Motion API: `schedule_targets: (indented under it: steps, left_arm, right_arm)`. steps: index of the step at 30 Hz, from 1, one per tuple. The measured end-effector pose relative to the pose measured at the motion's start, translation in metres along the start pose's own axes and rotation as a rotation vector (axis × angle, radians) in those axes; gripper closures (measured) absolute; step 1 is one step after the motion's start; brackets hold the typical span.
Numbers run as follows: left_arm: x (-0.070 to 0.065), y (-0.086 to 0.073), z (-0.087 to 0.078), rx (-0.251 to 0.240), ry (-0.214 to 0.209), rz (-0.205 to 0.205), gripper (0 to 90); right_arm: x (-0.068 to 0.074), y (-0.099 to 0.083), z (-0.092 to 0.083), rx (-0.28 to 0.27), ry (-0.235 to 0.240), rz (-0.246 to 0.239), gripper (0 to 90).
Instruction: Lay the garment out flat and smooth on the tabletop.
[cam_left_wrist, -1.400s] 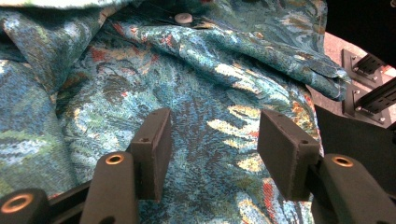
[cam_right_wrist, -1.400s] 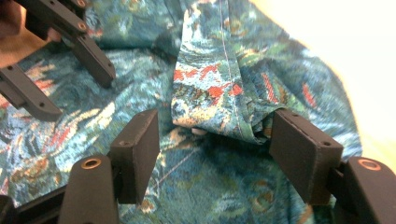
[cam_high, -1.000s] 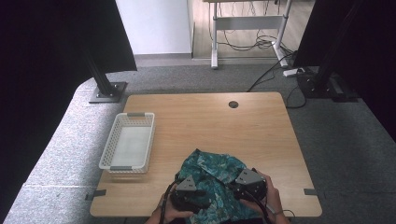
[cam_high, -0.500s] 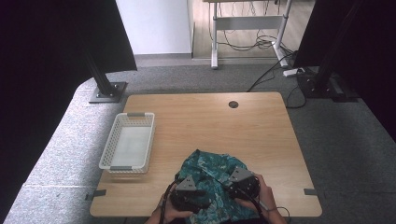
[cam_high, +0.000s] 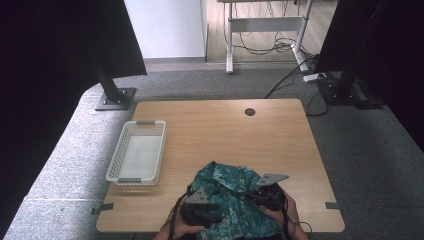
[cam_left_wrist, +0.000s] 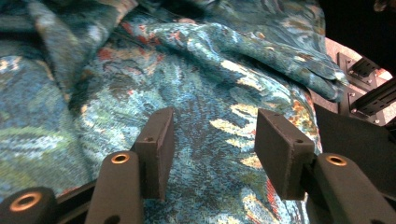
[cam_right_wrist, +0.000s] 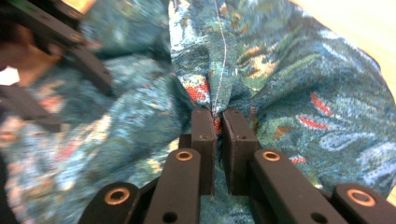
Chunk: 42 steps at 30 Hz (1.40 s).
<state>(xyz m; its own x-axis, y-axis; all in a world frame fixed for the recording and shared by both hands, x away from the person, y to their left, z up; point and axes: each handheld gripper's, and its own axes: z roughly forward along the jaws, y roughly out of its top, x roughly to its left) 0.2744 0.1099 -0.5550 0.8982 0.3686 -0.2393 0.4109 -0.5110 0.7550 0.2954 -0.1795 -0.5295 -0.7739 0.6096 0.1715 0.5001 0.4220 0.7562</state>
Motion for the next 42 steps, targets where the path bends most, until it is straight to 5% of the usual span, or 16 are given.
schedule_targets:
  steps: [6,9,14,24,37,42]
  left_arm:
    - [0.007,-0.004,-0.01,0.011,-0.005,0.002,47.3]
    - [0.011,-0.006,-0.015,0.017,-0.004,0.005,47.3]
    - [0.014,-0.008,-0.02,0.029,-0.006,0.02,47.4]
    - [0.025,-0.013,-0.03,0.028,-0.029,0.017,48.4]
    - [0.035,-0.017,-0.04,0.034,-0.034,0.012,48.6]
    - [0.036,-0.018,-0.04,0.028,-0.038,0.005,48.5]
  right_arm:
    - [0.001,0.006,-0.013,-0.03,0.096,0.023,84.8]
    - [-0.002,0.012,-0.019,-0.052,0.107,0.031,84.8]
    - [-0.016,0.031,-0.03,-0.099,0.086,0.053,84.9]
    - [-0.044,0.072,-0.038,-0.082,0.038,0.081,84.8]
    - [-0.074,0.08,-0.045,-0.088,0.001,0.152,87.8]
    - [-0.084,0.084,-0.026,-0.027,0.009,0.166,86.0]
